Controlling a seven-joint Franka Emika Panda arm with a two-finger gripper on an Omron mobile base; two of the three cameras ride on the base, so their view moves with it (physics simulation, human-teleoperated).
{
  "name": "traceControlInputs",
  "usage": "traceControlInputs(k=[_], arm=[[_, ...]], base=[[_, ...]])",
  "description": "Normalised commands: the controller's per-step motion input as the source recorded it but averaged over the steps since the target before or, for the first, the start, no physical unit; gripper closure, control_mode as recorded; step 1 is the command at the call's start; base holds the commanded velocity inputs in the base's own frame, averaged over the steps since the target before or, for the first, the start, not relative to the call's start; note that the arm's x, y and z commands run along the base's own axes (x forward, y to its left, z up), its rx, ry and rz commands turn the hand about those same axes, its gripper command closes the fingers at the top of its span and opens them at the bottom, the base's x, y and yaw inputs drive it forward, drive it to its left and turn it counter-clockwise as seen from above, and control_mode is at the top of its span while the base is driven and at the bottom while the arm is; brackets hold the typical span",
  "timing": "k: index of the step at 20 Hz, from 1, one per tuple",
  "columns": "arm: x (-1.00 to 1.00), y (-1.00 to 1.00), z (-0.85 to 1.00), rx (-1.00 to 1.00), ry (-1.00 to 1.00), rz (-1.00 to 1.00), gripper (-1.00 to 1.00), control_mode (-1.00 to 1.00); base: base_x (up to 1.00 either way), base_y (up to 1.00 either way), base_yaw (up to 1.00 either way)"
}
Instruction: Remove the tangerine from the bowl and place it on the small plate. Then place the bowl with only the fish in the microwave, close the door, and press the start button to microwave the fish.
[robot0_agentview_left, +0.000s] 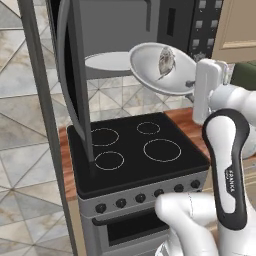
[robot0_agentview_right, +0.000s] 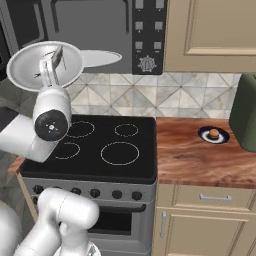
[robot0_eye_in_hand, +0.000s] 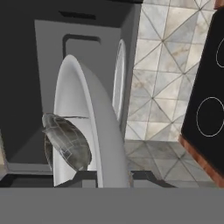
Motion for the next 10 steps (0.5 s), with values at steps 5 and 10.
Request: traceControlInputs(k=[5, 10], arm=[[0.69, -0.02, 0.33, 0.01, 0.14, 0.00, 1.00, -1.00], [0.85, 0.00, 0.14, 0.00, 0.15, 0.00, 1.00, -1.00]], base=[[0.00, 0.00, 0.00], [0.00, 0.00, 0.00]])
